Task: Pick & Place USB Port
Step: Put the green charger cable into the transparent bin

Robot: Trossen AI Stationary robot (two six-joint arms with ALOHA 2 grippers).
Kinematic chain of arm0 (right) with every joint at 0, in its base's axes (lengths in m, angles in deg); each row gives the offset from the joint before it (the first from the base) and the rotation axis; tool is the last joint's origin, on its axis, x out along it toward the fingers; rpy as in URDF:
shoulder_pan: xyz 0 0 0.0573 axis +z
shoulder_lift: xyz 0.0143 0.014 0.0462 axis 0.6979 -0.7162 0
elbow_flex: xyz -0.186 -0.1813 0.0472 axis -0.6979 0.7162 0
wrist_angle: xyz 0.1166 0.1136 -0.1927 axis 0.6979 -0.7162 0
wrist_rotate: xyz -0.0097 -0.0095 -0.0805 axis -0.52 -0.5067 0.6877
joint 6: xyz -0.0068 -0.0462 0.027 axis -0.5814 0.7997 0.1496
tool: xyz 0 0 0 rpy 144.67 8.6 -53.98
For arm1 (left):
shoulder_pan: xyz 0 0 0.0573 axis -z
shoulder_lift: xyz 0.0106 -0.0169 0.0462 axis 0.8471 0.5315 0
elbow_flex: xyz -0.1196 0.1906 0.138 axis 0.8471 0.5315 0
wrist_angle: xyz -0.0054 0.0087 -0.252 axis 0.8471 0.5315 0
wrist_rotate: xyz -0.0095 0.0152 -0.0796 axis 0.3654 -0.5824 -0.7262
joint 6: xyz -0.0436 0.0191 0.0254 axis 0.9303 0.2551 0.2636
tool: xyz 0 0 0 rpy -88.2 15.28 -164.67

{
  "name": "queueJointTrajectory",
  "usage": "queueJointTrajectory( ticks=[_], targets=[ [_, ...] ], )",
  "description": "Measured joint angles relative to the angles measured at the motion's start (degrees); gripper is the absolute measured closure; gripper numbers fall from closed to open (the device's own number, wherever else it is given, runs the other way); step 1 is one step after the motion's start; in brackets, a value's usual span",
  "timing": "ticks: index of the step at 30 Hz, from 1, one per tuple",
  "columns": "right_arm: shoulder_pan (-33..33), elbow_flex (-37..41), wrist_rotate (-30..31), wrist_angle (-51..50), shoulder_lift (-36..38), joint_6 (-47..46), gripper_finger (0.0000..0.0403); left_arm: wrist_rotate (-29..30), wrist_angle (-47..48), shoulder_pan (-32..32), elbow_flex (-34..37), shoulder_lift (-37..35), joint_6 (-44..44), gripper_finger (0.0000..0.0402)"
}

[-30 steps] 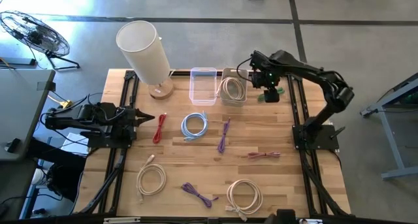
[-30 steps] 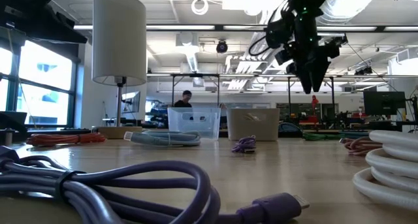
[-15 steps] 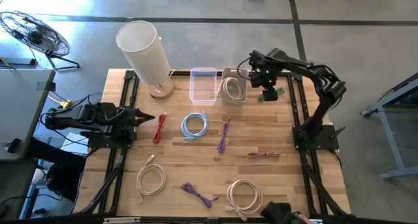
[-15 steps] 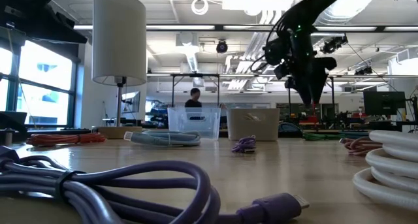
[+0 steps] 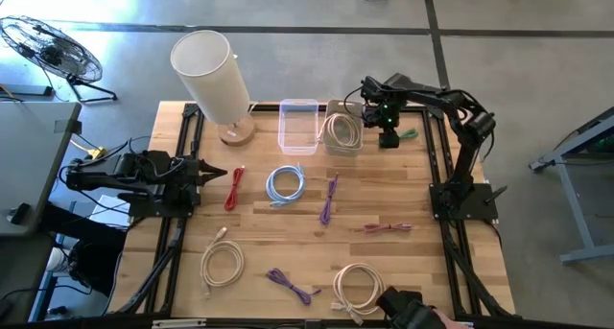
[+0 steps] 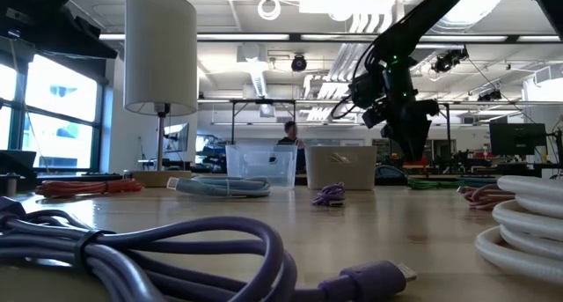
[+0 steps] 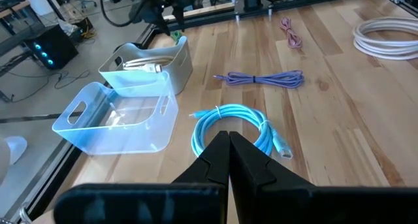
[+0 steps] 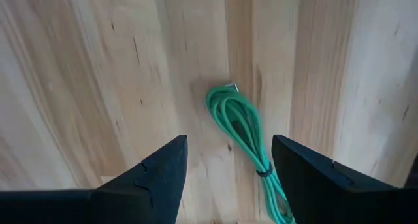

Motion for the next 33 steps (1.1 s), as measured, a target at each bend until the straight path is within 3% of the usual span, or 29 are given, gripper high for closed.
queueJointTrajectory(
  ticks=[8, 15, 26, 29, 33],
  targets=[
    [-1.35, 5.61, 0.35, 1.62, -0.16, -0.04, 0.0188, -0.07, 0.01, 0.0, 0.0, 0.02, 0.02, 0.0401],
    [-1.28, 12.02, 2.81, 8.83, -0.13, -0.08, 0.0188, -0.02, 0.0, 0.0, 0.0, 0.0, -0.04, 0.0401],
    [-1.24, 13.74, 2.9, 13.34, 0.17, -1.97, 0.0192, 0.99, 0.0, 0.01, 0.0, 0.0, -0.17, 0.0401],
    [-1.28, 13.74, 3.46, 16.87, 0.1, -3.23, 0.0222, 1.03, 0.0, 0.01, 0.0, 0.0, -0.17, 0.0401],
    [-1.28, 13.88, 6.19, 19.32, 0.0, -5.93, 0.0311, 1.06, 0.01, 0.0, 0.0, 0.01, -0.17, 0.0401]
  ],
)
